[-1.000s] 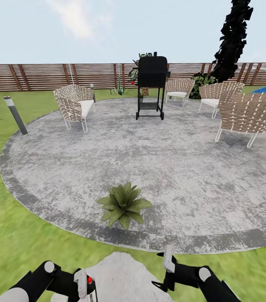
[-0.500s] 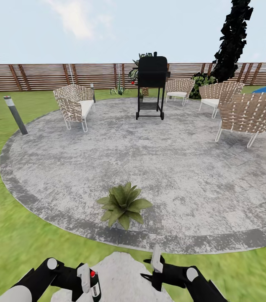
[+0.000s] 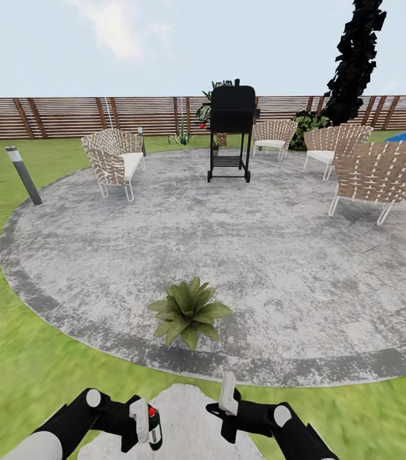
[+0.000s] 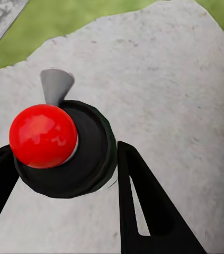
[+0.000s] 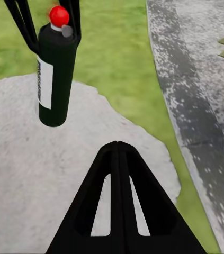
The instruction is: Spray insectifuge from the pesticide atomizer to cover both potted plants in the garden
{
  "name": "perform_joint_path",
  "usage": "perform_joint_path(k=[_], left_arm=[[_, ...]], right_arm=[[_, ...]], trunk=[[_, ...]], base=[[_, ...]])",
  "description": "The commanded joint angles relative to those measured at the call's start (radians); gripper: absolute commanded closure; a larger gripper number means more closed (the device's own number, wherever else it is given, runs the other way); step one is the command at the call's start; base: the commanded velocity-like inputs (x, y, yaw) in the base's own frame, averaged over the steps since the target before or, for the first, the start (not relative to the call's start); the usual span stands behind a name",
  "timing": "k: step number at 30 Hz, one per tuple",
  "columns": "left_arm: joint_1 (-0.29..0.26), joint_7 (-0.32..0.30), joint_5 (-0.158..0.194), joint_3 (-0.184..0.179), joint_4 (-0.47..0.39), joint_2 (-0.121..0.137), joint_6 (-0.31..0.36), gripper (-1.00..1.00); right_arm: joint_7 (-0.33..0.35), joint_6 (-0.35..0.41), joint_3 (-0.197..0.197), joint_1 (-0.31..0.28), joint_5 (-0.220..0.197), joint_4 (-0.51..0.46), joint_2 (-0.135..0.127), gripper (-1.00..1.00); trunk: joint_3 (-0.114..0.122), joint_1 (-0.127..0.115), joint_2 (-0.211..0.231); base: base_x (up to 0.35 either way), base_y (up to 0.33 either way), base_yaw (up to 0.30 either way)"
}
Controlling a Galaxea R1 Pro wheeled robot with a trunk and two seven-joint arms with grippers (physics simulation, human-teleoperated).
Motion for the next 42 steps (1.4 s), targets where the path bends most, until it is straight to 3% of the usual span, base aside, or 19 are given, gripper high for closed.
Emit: perform_joint_path(k=[1, 14, 37, 42], left_arm=[[0.000, 0.000, -0.003, -0.004, -0.002, -0.002, -0.005, 1.00], [-0.002, 0.001, -0.003, -0.004, -0.003, -0.050, -0.006, 1.00], [0.000, 0.001, -0.001, -0.004, -0.010, -0.118, -0.006, 1.00], [0.000, 0.001, 0.000, -0.019, -0.010, -0.131, -0.006, 1.00]], right_arm=[[0.006, -0.003, -0.006, 0.000, 0.006, -0.001, 0.002, 1.00], [0.006, -0.003, -0.002, -0.002, 0.006, -0.003, 0.026, 1.00], [0.006, -0.003, -0.002, -0.002, 0.006, -0.009, 0.034, 1.00], [0.006, -0.003, -0.002, -0.002, 0.006, -0.009, 0.034, 1.00]], trunk=[[-0.001, 0.000, 0.000], [-0.001, 0.000, 0.000], [-0.001, 0.000, 0.000], [-0.001, 0.000, 0.000]], base=[[0.000, 0.000, 0.000], [0.000, 0.000, 0.000], [0.000, 0.000, 0.000], [0.000, 0.000, 0.000]])
